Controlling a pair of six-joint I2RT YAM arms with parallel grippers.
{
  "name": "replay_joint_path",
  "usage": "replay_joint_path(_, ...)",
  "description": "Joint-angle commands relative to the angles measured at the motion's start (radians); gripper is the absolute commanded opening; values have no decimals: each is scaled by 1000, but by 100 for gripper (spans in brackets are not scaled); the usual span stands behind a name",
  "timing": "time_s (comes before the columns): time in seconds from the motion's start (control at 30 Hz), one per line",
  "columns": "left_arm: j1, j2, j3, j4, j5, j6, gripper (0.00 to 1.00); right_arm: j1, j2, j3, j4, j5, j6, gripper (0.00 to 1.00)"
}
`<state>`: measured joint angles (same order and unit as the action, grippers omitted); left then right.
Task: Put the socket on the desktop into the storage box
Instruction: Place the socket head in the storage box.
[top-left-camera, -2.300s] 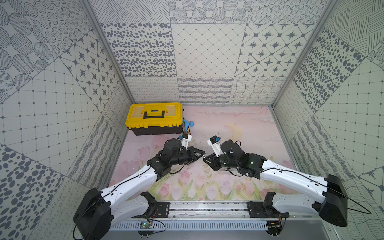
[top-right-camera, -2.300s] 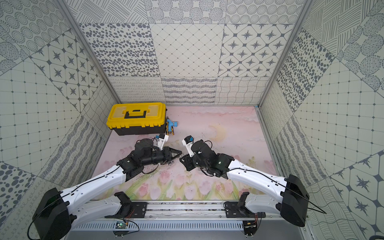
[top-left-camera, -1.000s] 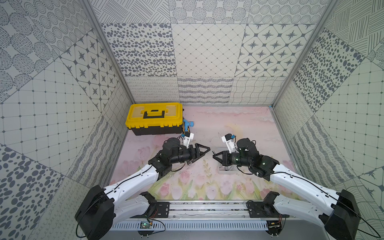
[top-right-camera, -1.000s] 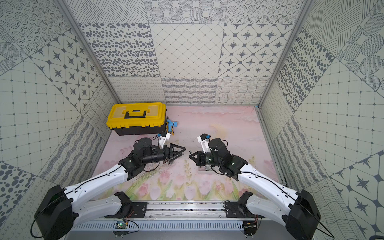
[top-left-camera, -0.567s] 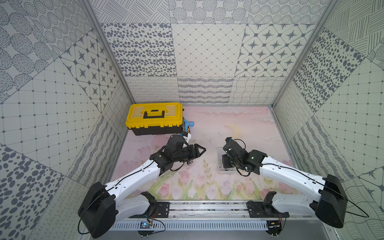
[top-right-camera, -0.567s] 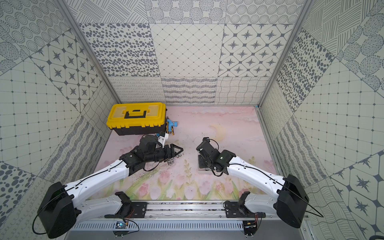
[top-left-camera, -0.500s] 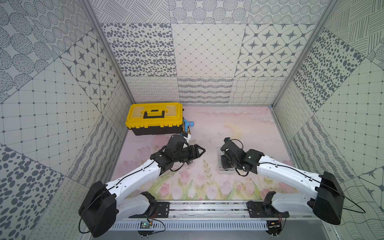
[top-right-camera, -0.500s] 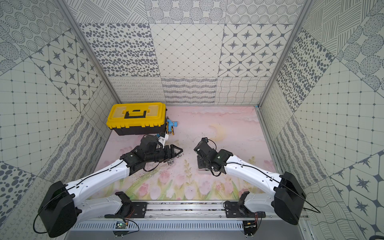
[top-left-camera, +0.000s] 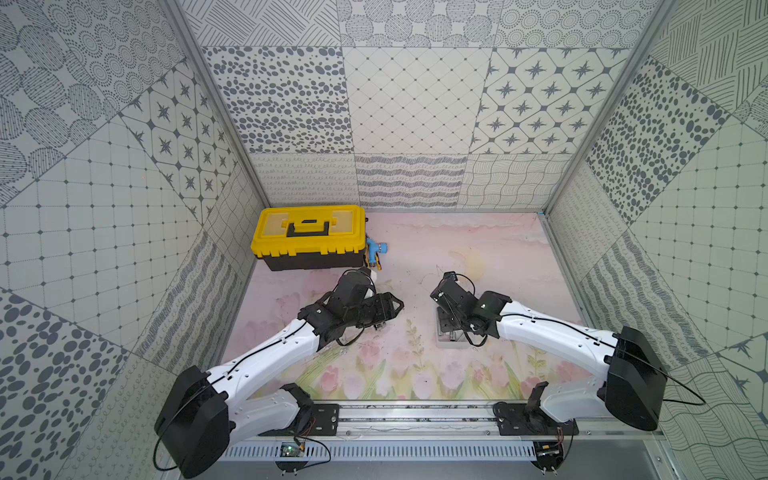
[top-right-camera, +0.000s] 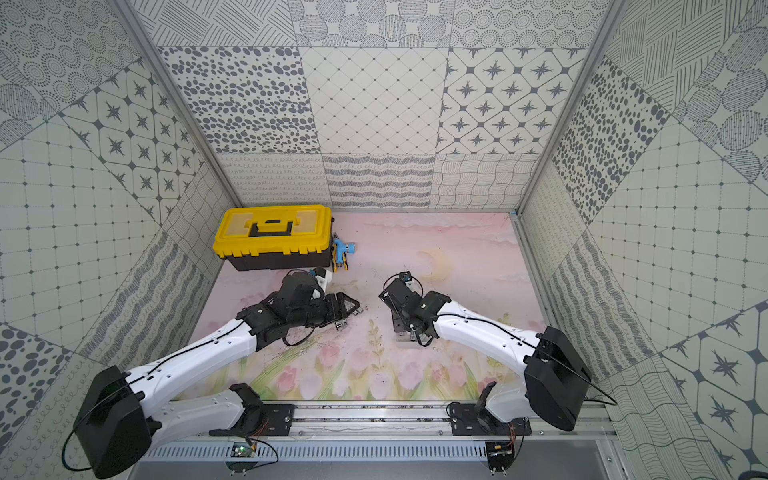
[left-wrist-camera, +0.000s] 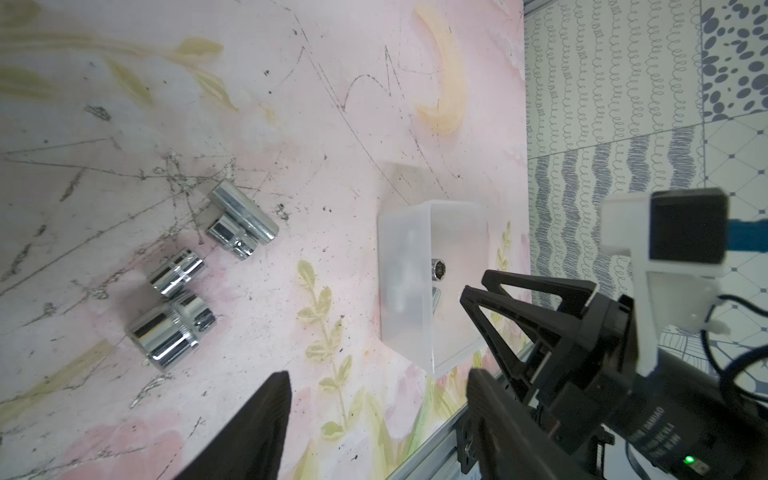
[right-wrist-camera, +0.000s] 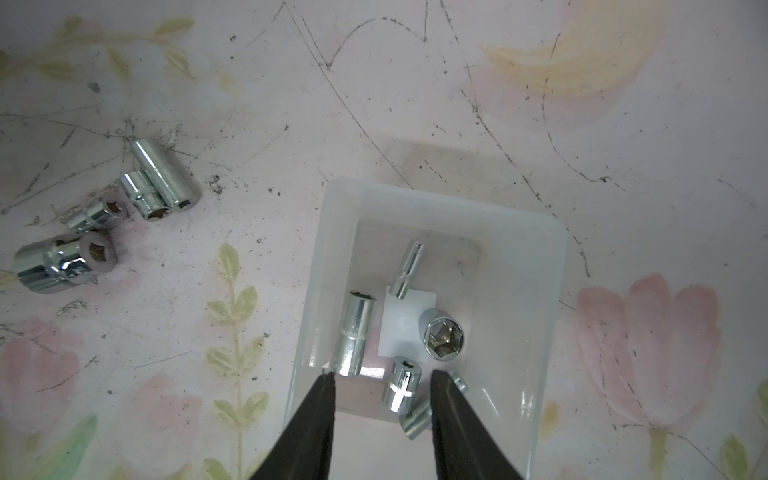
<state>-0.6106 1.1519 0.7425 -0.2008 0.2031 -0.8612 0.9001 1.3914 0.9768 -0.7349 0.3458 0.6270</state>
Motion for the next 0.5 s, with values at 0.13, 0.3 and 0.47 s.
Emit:
replay_joint_path(0.13, 5, 0, 20, -94, -123, 34, 73, 70, -89, 36, -18, 54, -11, 50)
replay_joint_path(0.3, 7, -17, 36, -172, -221, 54, 73, 139, -175, 6, 20, 70, -13, 43)
replay_joint_path(0.47, 11, -24, 33, -220, -280, 60, 73, 157, -286, -55, 114, 11, -4, 31)
